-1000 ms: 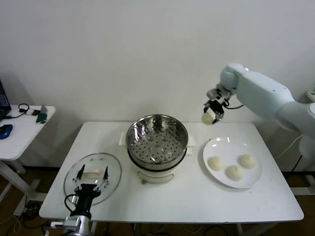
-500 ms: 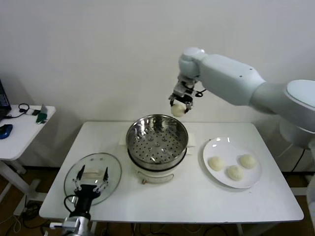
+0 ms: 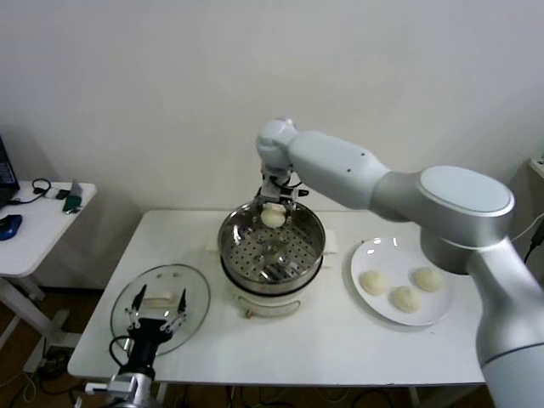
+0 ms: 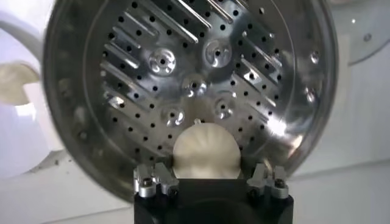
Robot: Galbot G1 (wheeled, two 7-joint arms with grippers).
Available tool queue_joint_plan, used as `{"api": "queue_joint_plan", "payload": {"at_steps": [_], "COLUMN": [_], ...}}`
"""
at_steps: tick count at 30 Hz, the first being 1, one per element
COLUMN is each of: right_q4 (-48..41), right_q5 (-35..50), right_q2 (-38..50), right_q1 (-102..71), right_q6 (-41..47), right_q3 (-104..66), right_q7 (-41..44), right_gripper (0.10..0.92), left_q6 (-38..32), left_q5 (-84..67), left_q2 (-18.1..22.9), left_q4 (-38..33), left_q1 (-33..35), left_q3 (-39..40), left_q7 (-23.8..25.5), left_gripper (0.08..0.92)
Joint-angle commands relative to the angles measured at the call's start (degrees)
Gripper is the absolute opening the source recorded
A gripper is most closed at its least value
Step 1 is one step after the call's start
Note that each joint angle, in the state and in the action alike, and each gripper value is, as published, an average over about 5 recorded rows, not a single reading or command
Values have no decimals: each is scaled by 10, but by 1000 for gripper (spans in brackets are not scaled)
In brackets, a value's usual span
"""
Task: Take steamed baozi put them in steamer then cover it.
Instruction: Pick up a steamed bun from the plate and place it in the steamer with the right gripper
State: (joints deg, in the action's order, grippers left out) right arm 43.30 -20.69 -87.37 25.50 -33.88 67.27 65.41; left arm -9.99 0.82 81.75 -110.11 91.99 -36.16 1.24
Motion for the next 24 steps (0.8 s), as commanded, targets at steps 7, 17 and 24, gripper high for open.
{"api": "queue_joint_plan", "payload": {"at_steps": [7,17,24], "right_q4": [-43,-30,28], "right_q5": [-75,-53,5], "right_q2": [-23,-13,29], "right_q1": [-55,-43,5], "right_q6": [-17,-2,3], "right_q3": [-25,-29,-28], "right_q7": [-10,-4,25], "right_gripper": [727,816,823], "left_q6": [4,6,6], "left_q5": [4,5,8], "left_q2": [2,4,4], "left_q4": [5,4,-1], "left_q1": [-7,-6,-5], "left_q3": [4,5,5], "left_q7": [0,-1,-3], "left_gripper": [823,823,823]}}
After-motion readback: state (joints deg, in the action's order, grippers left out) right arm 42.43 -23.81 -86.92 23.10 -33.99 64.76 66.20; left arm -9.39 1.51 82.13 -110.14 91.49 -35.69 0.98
